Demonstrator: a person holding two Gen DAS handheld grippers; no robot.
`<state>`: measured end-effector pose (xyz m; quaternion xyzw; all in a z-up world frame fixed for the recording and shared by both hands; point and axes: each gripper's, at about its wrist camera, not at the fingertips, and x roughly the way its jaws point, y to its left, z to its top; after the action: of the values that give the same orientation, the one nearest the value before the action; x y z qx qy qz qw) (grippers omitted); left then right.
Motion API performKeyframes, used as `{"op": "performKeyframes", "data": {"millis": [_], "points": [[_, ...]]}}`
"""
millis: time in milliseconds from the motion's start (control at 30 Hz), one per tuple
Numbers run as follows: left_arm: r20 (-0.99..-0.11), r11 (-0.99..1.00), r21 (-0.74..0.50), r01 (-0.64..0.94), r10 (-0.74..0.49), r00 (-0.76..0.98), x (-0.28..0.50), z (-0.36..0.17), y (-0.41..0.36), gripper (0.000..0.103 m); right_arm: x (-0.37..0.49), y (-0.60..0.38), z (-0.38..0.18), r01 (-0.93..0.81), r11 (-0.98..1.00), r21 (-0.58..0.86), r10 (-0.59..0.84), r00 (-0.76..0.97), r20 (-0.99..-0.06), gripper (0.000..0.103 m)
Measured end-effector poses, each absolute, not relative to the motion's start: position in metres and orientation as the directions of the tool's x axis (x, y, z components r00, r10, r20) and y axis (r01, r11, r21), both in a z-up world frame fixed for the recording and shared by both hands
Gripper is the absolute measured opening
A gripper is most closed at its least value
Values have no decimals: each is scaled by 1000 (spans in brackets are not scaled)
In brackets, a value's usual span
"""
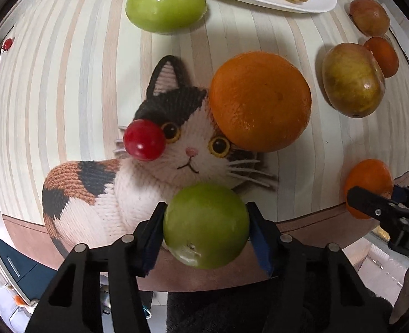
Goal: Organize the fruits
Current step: 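Grasp the green apple with the left tool while the right tool grasps an orange, then carry the green apple and orange onto the plate beside the bananas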
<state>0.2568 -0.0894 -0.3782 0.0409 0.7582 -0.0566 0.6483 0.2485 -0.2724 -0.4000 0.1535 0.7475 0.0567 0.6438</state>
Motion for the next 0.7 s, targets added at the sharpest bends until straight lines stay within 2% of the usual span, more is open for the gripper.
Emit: {"op": "performKeyframes", "data": {"millis": [200,367,700], "points": [[-988,989,-40,140,-18,-152,260,-375,-93,53,252,-260,-397,131,952,277,290,-93,-952,66],[-991,987,-56,154,-37,-126,268,-353,-90,53,254,-260,-390,125,946,299,310,-78,-948,66],[-989,971,-144,190,-147,3,300,-268,-104,53,274,-257,-328,86,921,380,380,18,-925,66]]}}
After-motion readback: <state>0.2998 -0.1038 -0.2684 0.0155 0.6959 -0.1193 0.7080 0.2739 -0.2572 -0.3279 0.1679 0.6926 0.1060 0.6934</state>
